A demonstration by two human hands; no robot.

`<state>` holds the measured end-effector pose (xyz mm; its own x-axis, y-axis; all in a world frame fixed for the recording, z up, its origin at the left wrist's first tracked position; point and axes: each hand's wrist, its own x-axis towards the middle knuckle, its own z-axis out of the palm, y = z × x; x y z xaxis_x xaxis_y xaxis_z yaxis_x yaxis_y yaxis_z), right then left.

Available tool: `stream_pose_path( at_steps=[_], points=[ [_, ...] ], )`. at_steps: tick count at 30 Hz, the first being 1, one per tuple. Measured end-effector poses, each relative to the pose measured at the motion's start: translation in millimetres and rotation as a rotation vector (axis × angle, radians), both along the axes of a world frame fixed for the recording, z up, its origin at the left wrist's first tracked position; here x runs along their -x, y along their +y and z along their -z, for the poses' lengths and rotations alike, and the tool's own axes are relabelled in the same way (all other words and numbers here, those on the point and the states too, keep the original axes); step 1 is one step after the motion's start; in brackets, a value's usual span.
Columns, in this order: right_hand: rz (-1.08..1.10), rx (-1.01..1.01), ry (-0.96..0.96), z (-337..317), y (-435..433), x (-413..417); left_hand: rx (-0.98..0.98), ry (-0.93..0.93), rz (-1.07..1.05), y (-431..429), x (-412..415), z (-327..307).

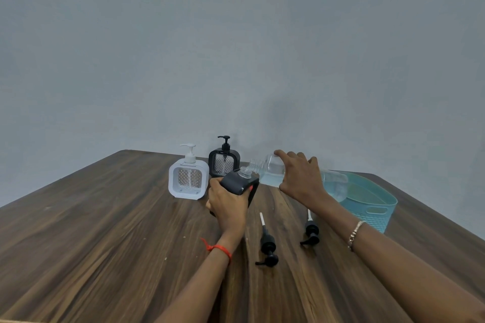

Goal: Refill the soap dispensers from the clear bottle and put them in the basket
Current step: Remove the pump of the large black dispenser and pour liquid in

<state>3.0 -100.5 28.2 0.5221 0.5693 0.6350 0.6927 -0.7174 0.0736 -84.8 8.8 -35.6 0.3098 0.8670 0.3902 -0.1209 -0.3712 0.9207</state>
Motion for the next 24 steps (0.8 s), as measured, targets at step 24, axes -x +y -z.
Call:
stream_pose_path(
  at_steps=[24],
  points=[
    [-0.345,-0.827,0.861,15.0,-5.5,-44.8,0.157,-0.119,0.311,40.6,-7.8,-1.4]
  ],
)
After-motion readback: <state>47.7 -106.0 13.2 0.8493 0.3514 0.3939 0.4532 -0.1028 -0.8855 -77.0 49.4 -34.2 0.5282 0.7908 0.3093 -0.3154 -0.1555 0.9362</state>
